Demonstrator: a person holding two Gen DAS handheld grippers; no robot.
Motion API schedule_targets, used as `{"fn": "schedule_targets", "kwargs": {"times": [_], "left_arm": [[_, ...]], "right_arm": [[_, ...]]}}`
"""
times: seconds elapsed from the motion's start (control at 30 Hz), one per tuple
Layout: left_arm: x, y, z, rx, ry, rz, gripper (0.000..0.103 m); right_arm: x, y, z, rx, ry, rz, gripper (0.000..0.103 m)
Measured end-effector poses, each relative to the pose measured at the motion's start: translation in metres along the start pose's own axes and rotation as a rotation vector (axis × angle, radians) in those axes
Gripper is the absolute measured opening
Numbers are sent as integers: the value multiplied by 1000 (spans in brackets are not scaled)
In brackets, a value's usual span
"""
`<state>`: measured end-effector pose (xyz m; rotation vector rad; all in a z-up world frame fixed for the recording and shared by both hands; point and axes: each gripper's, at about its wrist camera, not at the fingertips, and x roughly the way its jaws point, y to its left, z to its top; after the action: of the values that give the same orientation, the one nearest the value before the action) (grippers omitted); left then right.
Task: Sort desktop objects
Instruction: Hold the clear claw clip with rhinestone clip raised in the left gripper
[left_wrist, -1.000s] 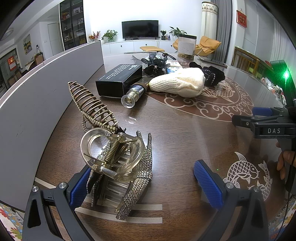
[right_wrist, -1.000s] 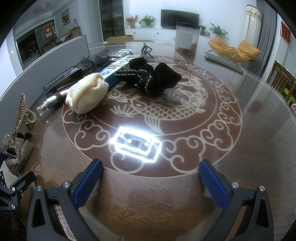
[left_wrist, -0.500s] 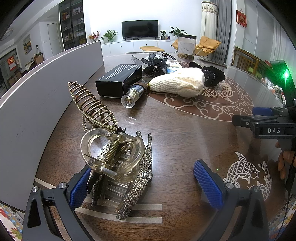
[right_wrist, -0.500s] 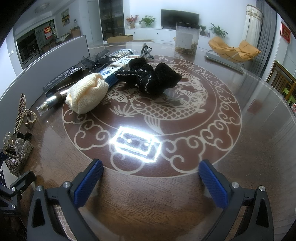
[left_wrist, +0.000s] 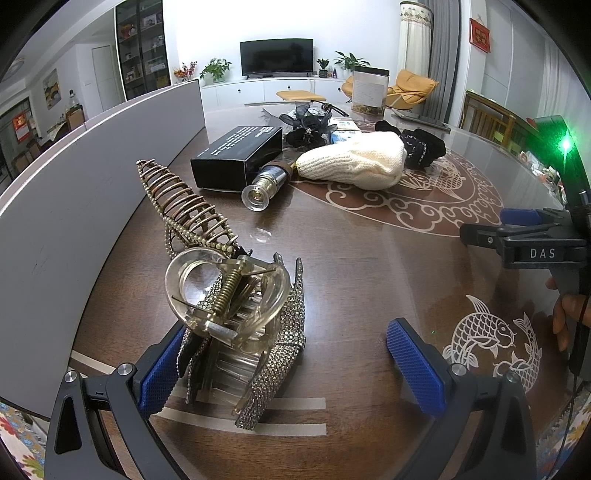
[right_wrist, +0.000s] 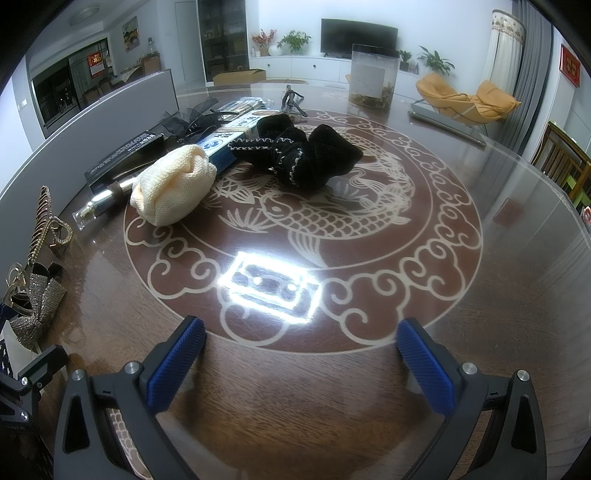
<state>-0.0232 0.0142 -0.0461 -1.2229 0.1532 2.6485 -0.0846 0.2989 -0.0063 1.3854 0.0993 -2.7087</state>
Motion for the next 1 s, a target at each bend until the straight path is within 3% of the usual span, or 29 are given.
{"fn": "schedule_targets", "kwargs": {"times": [0.63,1.0], "left_arm": [[1,0,0,2,4,-1,103],[3,0,4,8,55,-5,103]], "right_arm": [[0,0,0,-1,0,1,103],[0,0,0,-2,0,1,103]]}}
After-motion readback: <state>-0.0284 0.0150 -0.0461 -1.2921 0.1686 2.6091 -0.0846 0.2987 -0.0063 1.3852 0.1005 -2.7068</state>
